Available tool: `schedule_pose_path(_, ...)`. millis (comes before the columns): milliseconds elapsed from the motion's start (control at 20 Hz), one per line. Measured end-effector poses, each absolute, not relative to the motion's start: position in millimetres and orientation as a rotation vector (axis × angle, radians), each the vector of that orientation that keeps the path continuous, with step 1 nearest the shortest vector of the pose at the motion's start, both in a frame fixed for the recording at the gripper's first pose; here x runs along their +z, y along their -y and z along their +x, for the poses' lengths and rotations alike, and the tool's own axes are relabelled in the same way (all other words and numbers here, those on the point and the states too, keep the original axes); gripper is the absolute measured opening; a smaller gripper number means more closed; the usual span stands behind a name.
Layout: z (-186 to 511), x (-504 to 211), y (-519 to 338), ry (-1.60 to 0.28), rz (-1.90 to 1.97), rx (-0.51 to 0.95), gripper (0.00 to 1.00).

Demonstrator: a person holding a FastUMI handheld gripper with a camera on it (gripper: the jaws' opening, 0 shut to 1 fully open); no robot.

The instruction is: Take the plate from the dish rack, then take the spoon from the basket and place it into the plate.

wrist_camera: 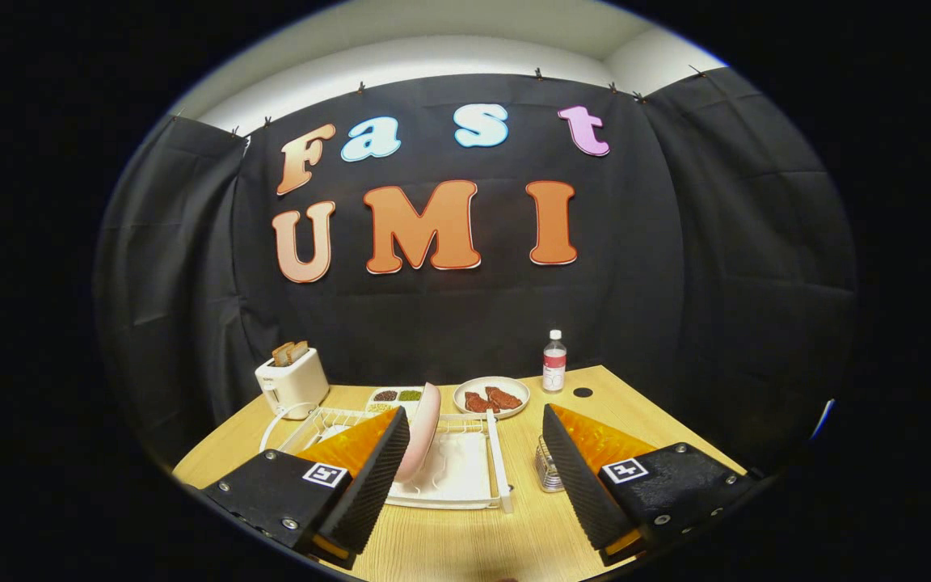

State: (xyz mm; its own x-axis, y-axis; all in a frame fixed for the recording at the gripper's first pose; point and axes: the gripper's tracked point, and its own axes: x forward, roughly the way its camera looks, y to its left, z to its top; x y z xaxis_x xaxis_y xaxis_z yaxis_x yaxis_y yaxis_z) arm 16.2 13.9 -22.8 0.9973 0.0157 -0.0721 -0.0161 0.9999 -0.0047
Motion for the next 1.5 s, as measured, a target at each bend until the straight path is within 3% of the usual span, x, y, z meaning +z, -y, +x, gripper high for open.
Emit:
schedule_pose_path(800,108.9,-62.0,-88.5,-0.221,-0.034,0.160,0.99)
schedule_pose_path(1500,163.4,-134.1,-104.4,-0.408,-0.080,0.123,0.98)
